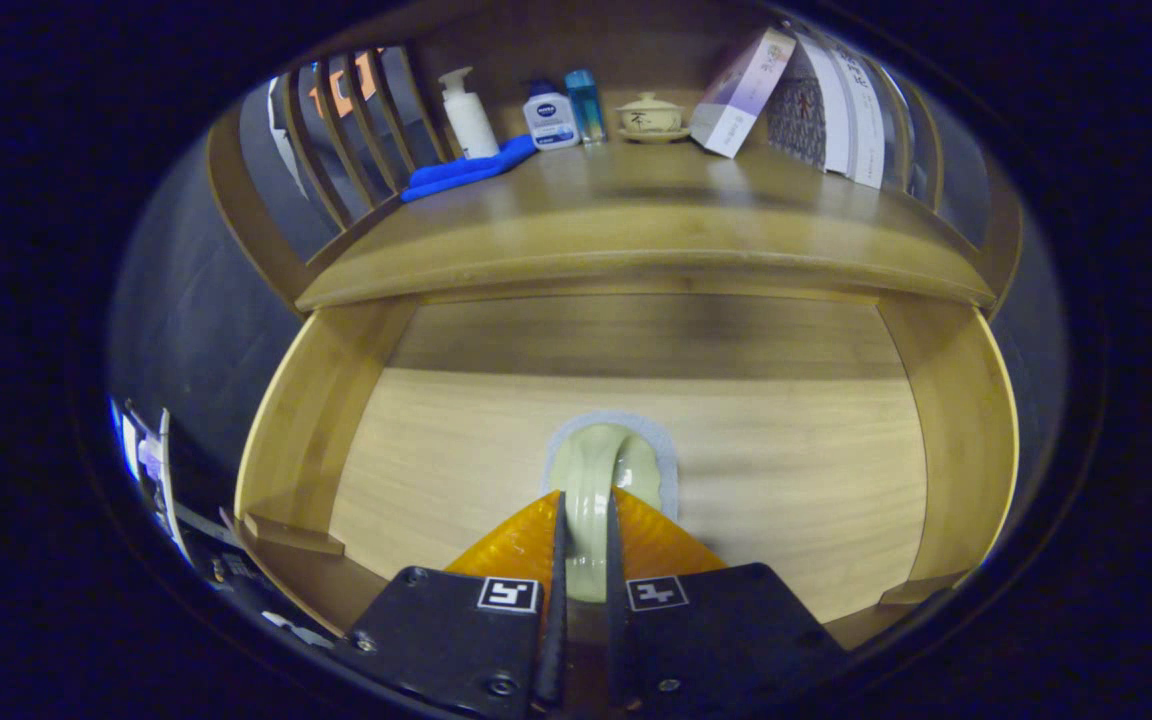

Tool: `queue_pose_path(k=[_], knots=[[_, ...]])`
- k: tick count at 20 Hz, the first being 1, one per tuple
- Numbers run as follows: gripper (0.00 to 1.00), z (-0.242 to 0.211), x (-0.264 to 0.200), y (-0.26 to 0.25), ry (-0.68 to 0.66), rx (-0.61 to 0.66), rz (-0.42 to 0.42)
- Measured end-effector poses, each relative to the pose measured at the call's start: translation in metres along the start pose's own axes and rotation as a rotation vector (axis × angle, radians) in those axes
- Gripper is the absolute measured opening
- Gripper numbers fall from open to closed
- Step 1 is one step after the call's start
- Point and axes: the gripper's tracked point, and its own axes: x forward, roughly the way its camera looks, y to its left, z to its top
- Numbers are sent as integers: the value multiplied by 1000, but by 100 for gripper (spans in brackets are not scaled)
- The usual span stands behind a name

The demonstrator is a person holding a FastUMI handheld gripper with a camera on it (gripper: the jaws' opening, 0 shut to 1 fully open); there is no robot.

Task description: Pull open the drawer, take out the items inside it, and place them on the countertop above the cabinet.

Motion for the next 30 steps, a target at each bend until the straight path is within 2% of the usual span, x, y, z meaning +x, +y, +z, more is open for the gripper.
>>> queue_pose_path(k=[9,12,21,25,30], knots=[[19,83,-65,18,-143,-15,38],[19,118,-72,18,-185,-30,17],[19,196,-37,8,-198,-19,-56],[19,214,-18,3,-201,-47,-94],[19,226,10,-7,-259,51,-75]])
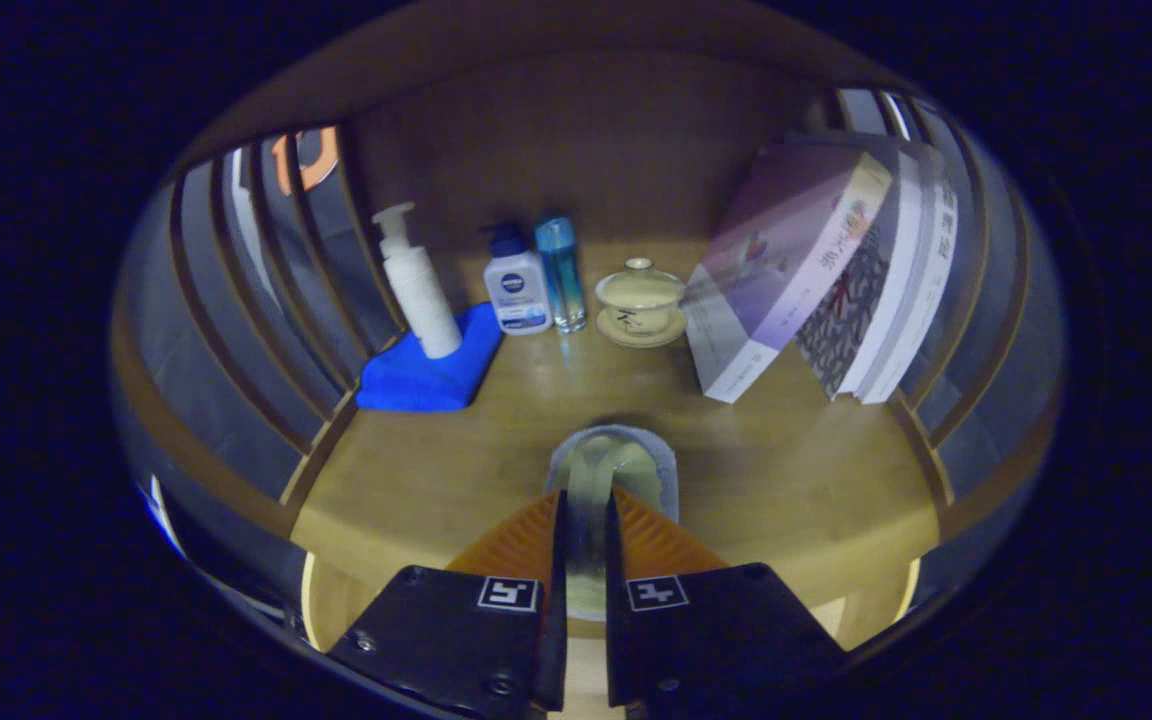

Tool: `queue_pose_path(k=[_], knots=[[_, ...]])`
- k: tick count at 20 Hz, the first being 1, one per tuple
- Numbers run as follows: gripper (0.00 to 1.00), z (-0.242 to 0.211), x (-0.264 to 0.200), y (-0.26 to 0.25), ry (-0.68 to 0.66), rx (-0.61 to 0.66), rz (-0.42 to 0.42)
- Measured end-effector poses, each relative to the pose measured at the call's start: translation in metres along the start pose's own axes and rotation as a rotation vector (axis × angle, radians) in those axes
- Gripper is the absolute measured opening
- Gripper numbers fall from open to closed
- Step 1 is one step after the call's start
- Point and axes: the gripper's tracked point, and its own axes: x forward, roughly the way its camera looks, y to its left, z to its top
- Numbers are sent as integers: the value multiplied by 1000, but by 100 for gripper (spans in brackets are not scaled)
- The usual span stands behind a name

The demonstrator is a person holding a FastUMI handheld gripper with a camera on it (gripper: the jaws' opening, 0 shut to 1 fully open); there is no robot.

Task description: Pull open the drawer, take out the items inside it, and place them on the countertop above the cabinet.

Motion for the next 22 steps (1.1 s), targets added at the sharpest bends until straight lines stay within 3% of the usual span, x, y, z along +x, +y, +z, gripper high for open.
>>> queue_pose_path(k=[3,6,12,22], knots=[[19,5,3,-3,-42,15,1],[26,9,-5,-6,-64,9,-27],[78,15,-64,14,-214,-39,46],[92,-32,-183,39,-450,-105,146]])
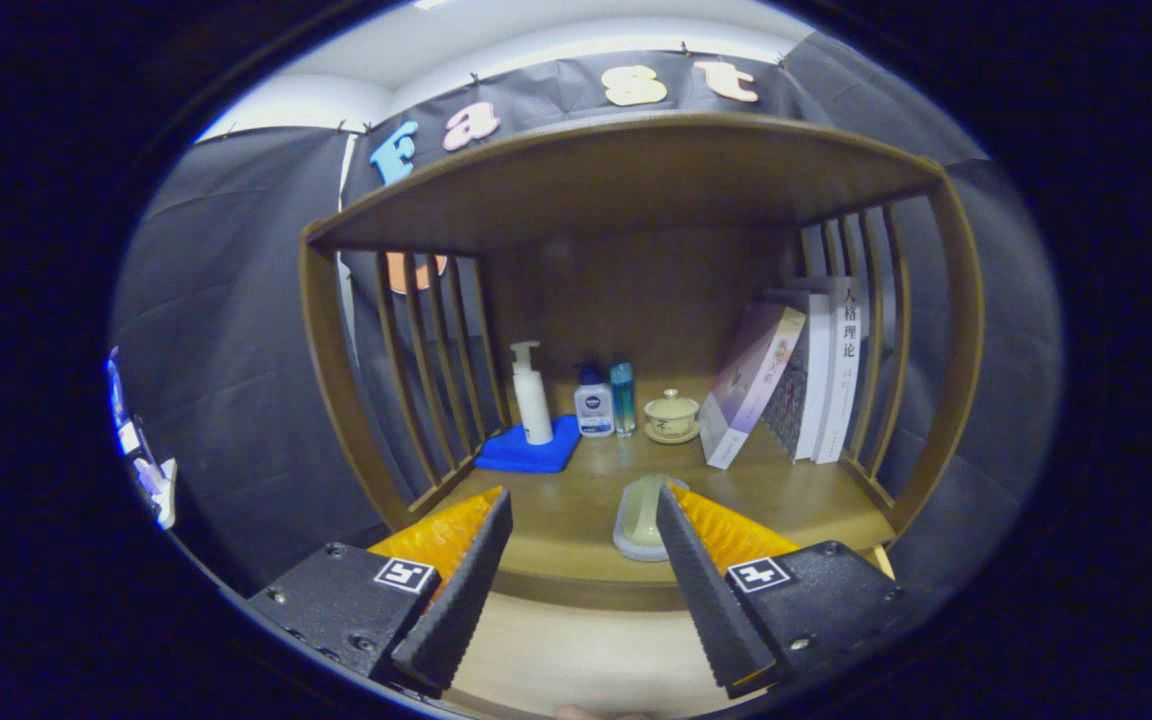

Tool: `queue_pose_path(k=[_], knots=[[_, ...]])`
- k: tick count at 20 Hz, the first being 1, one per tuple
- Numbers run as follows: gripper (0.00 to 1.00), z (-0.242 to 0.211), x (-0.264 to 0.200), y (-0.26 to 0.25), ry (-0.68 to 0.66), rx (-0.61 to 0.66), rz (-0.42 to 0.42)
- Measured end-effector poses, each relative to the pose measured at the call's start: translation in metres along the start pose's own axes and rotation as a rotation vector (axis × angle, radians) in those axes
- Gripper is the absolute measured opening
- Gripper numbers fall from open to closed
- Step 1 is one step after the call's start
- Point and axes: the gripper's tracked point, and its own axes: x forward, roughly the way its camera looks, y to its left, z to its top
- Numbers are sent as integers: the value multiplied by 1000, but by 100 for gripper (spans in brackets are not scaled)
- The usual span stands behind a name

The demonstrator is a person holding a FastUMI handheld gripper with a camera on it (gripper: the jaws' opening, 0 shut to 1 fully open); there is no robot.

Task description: Pull open the drawer, take out the items inside it, and place them on the countertop above the cabinet.

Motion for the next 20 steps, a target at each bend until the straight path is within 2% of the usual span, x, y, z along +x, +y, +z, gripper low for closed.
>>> queue_pose_path(k=[4,8,10,14,18,20], knots=[[94,-21,-39,9,-70,-4,10],[97,-57,-72,10,-123,-69,-9],[98,-85,-88,8,-123,-102,-9],[98,-134,-109,-1,-127,-115,-73],[98,-167,-128,-8,-110,-145,-129],[98,-187,-136,-7,-83,-153,-129]])
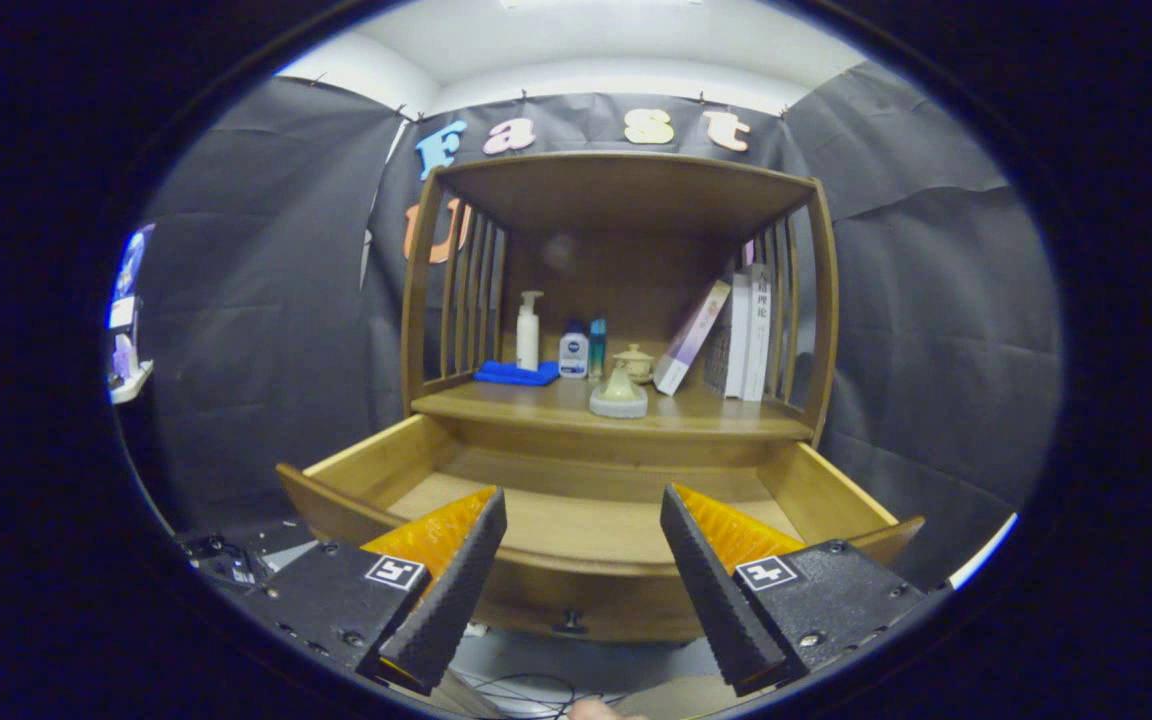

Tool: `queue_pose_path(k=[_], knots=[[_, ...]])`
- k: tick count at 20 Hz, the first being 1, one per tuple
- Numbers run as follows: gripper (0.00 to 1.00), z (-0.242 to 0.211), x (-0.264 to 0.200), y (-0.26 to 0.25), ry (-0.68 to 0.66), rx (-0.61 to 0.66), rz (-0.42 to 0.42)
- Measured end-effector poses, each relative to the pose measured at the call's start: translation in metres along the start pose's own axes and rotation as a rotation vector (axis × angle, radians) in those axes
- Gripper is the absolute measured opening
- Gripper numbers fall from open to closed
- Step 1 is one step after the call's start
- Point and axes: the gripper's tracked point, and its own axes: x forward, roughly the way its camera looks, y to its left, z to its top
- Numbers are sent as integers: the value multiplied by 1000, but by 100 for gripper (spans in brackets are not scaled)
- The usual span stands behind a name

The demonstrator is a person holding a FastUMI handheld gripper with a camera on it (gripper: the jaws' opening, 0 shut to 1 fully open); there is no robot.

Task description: Pull open the drawer, take out the items inside it, and place them on the countertop above the cabinet.

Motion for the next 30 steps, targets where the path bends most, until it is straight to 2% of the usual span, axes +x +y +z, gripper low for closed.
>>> queue_pose_path(k=[7,12,15,19,22,30], knots=[[98,-51,-12,11,97,34,18],[99,-77,3,12,175,10,-37],[99,-82,8,7,184,28,-94],[100,-81,14,6,190,-32,-143],[100,-77,20,5,194,9,-146],[98,-66,40,11,193,-3,-131]])
